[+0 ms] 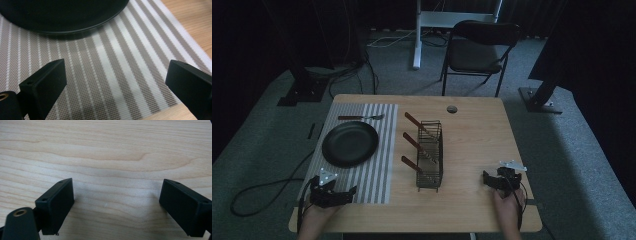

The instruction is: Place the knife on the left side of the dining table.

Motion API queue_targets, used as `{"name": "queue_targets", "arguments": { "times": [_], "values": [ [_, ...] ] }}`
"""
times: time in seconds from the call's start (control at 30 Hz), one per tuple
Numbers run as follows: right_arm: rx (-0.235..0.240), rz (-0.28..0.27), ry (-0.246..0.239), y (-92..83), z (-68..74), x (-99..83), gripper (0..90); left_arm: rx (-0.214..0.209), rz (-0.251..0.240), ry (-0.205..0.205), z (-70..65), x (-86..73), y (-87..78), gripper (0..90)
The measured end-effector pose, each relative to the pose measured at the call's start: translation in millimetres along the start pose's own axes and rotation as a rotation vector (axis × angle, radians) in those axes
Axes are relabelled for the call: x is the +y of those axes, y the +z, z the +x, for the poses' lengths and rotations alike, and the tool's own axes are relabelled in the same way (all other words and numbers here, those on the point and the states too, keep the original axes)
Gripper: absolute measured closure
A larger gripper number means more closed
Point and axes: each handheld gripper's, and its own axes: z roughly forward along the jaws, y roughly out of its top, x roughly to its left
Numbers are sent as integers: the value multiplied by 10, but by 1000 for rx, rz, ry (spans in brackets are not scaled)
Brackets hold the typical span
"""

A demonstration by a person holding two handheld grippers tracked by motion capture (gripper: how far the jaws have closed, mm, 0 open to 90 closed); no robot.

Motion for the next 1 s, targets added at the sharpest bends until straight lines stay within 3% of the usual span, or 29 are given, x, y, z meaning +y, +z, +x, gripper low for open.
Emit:
{"name": "queue_targets", "arguments": {
  "times": [0.17, 0.6, 0.8, 1.0],
  "values": [
    [0, 0, 0, 0, 0, 0, 115, -7, -4, 13, -55, 72, 29, 43],
    [0, 0, 0, 0, 0, 0, 115, -74, -29, 32, -97, 278, 85, 43],
    [0, 0, 0, 0, 0, 0, 115, -66, -48, 74, -193, 433, 96, 43],
    [0, 0, -1, 0, -1, 0, 115, -109, -69, 92, -254, 600, 92, 43]
  ]
}}
